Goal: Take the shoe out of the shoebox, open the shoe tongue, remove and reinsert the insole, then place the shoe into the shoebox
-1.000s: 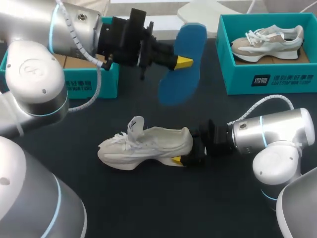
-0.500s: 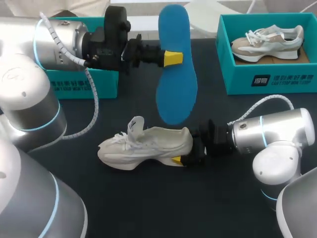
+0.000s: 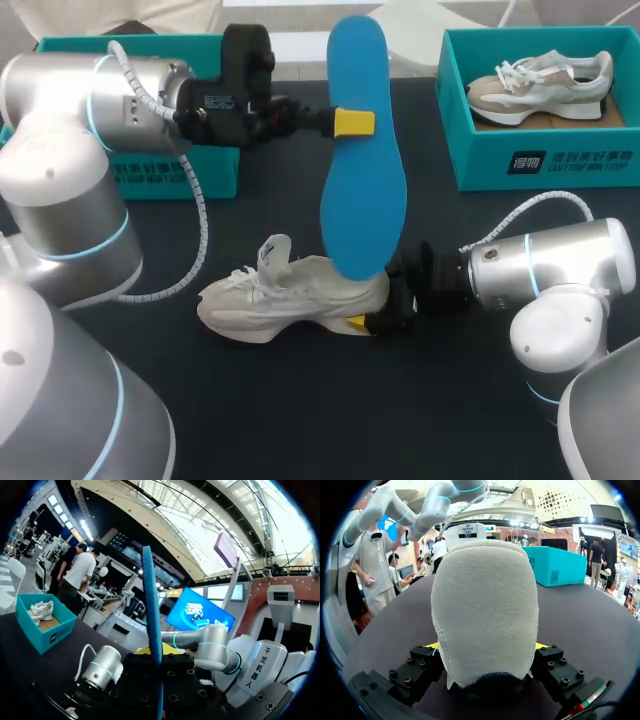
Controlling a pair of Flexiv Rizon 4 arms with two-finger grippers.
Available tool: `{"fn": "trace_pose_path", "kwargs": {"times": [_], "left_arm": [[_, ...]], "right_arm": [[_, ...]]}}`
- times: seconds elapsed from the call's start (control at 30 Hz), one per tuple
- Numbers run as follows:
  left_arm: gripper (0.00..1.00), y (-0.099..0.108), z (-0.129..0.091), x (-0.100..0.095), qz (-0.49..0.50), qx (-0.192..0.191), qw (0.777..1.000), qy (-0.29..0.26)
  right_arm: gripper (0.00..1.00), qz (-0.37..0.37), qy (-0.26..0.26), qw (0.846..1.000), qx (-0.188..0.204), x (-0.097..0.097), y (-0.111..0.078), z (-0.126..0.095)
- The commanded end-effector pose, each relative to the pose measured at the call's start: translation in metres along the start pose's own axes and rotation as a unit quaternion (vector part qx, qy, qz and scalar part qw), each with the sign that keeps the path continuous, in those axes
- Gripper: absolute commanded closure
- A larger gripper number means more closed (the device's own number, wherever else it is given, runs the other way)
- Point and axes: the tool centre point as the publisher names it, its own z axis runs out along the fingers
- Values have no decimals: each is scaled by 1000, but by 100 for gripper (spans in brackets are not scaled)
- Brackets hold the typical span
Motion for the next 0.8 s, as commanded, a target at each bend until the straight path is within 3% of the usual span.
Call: {"fn": "trace_pose_path", "kwargs": {"times": [0.03, 0.2, 0.57, 0.8], "left_arm": [[100, -2, 2, -3, 0, -2, 1000, 3], [100, -3, 11, 12, -54, 18, 998, -4], [100, -23, 34, 50, -92, -7, 996, -18], [100, -27, 37, 57, -97, 4, 995, -11]], "right_arm": [[100, 1, -1, 1000, 2, 3, -6, 0], [100, 1, -1, 1000, 2, 3, -6, 0], [100, 1, -1, 1000, 2, 3, -6, 0], [100, 1, -1, 1000, 2, 3, -6, 0]]}}
